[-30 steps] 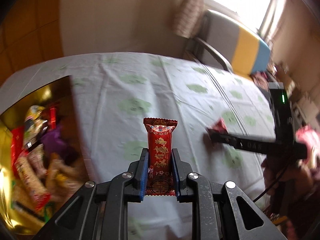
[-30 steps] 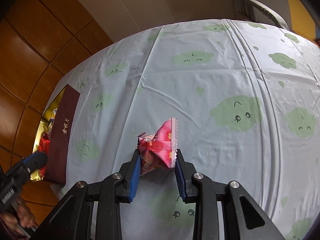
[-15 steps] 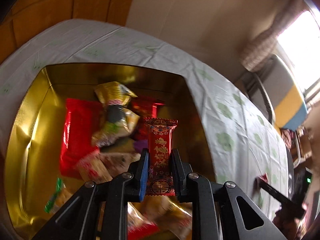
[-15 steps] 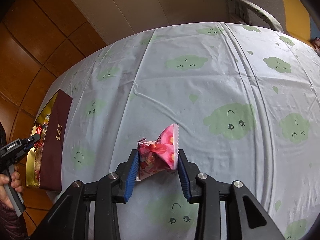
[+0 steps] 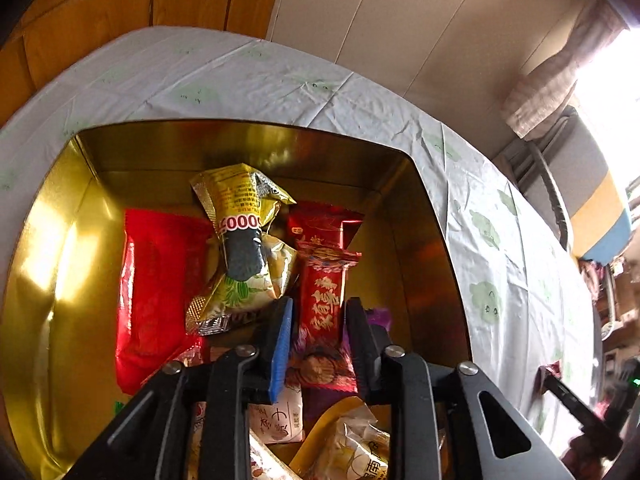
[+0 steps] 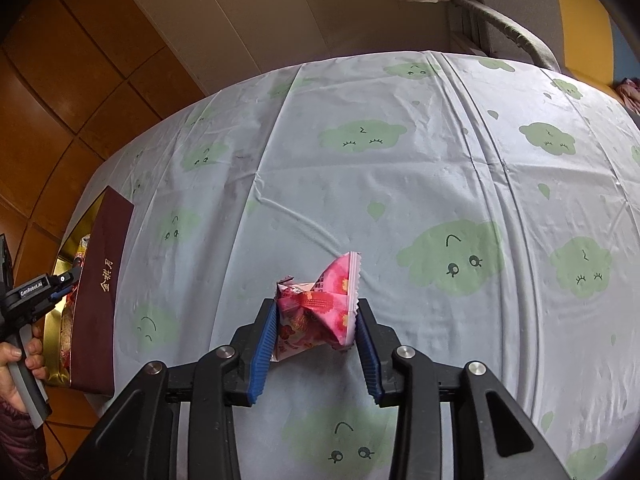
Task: Organize snacks
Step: 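Carry the red candy bar into the tin with the left gripper and release, then carry the pink packet with the right gripper into the tin and release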
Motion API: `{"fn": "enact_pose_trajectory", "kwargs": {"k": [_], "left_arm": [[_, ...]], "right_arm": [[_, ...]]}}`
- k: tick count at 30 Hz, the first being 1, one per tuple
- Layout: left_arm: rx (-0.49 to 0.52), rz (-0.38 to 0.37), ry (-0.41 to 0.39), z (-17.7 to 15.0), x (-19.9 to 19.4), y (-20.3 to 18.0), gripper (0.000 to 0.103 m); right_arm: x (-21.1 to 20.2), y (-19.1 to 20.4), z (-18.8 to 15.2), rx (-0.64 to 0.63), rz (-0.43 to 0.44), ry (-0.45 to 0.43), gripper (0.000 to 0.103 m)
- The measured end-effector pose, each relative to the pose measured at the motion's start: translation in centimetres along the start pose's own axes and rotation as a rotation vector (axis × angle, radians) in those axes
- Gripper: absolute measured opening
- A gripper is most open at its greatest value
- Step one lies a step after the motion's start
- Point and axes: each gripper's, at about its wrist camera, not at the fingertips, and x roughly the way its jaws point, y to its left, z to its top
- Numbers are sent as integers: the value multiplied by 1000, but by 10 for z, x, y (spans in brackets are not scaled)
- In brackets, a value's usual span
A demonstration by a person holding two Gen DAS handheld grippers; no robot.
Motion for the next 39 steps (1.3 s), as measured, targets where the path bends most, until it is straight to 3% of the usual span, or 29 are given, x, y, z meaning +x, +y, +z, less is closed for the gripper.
{"fn": "enact_pose_trajectory", "kwargs": {"k": [9,14,23,39], "left_arm": [[94,106,-120,-22,-32,-14,40],[130,122,-177,-39,-53,-22,41],[189,136,-207,-63,-73,-32,43],[186,158,-208,-84,-82,-25,47]], "right_arm": [[-4,-4,-3,37,8,-23,41],[-9,-8,-3,60,10,-38,41],[-9,-3,-8,41,-12,-33,41],[-9,-1,-14,3,-4,-38,36]]}}
